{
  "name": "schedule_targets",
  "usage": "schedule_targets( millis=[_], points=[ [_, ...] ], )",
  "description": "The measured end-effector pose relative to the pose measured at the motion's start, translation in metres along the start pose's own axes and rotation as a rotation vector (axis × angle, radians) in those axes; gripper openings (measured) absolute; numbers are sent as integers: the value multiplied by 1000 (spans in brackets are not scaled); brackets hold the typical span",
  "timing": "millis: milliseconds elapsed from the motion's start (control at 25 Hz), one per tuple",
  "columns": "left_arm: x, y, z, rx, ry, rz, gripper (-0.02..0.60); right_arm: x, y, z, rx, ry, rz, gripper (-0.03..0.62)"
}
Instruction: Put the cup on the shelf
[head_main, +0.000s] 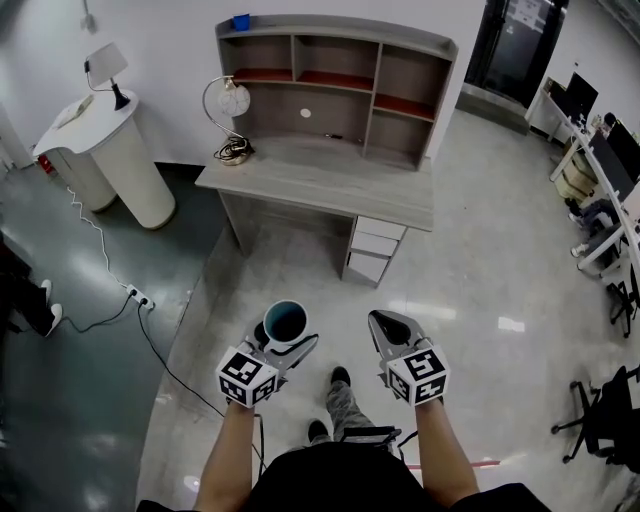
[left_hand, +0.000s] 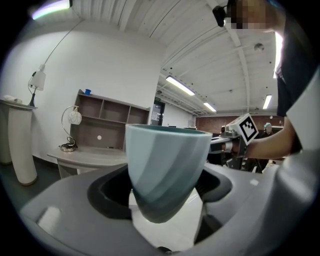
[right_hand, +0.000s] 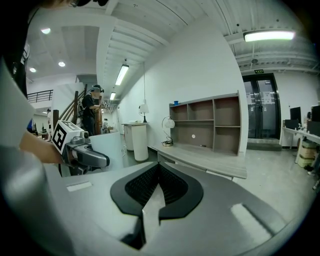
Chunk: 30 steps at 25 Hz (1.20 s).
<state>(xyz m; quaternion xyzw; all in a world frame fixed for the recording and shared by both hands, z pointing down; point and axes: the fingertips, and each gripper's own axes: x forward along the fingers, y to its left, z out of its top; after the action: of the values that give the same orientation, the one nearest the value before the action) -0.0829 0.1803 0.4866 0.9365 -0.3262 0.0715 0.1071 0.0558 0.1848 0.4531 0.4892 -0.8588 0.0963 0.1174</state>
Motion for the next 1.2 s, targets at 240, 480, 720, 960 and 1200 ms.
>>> schedule_targets(
  millis=[240,480,720,960,1200],
  points=[
    [38,42,13,-6,0,20,364,53,-37,16,11,-14,24,12],
    [91,87,40,-4,-7,43,364,103,-91,40,8,-18,39,12],
    [143,121,57,-17,-7,50,364,145,-142,57,11,-15,49,12],
    [178,151,67,-27,-7,81,364,179,-175,73,-9,-17,80,12],
    [195,179,69,-35,0,102,364,211,-188,74,-1,-1,102,12]
  ],
)
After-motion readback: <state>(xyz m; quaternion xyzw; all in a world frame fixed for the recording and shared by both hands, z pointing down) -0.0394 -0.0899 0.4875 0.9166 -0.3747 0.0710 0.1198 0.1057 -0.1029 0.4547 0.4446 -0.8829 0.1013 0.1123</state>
